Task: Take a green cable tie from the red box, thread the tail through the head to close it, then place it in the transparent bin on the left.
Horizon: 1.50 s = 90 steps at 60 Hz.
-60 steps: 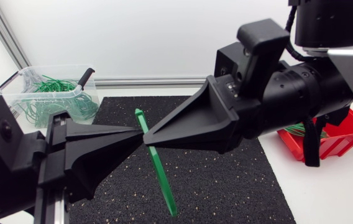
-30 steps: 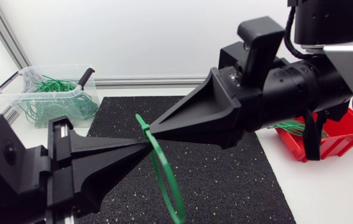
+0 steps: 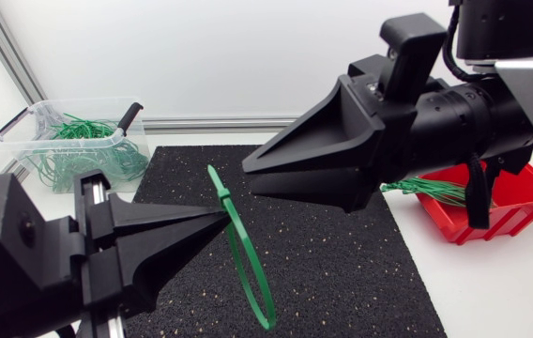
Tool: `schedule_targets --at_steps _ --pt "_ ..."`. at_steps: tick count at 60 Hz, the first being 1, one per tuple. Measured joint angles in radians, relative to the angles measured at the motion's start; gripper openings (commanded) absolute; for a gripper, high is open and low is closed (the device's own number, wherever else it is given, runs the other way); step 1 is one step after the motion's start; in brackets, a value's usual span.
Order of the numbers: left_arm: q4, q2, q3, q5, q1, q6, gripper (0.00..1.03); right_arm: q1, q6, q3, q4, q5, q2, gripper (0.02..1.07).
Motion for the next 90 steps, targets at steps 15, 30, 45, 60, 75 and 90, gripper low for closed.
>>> schedule_targets --at_steps 15,30,45,60,75,90 --pt "0.0 0.028 0.0 -0.023 -0.007 0.081 0.03 -0.019 -0.056 0.026 0.0 -0.051 0.065 0.42" --pt "0.008 0.071 -0.002 -0.027 -0.008 0.158 0.03 -0.042 -0.169 0.045 0.0 -0.115 0.128 0.41" --pt "0.022 0.084 -0.011 -0.05 -0.008 0.209 0.03 -0.051 -0.235 0.047 0.0 -0.143 0.155 0.41" --pt "0.022 0.088 -0.011 -0.052 -0.008 0.226 0.03 -0.05 -0.304 0.047 -0.021 -0.146 0.188 0.41" --pt "0.031 0.088 -0.014 -0.052 -0.007 0.23 0.03 -0.045 -0.346 0.047 -0.023 -0.149 0.204 0.31" --pt "0.037 0.095 -0.018 -0.052 -0.007 0.23 0.03 -0.032 -0.372 0.047 -0.024 -0.149 0.204 0.1"
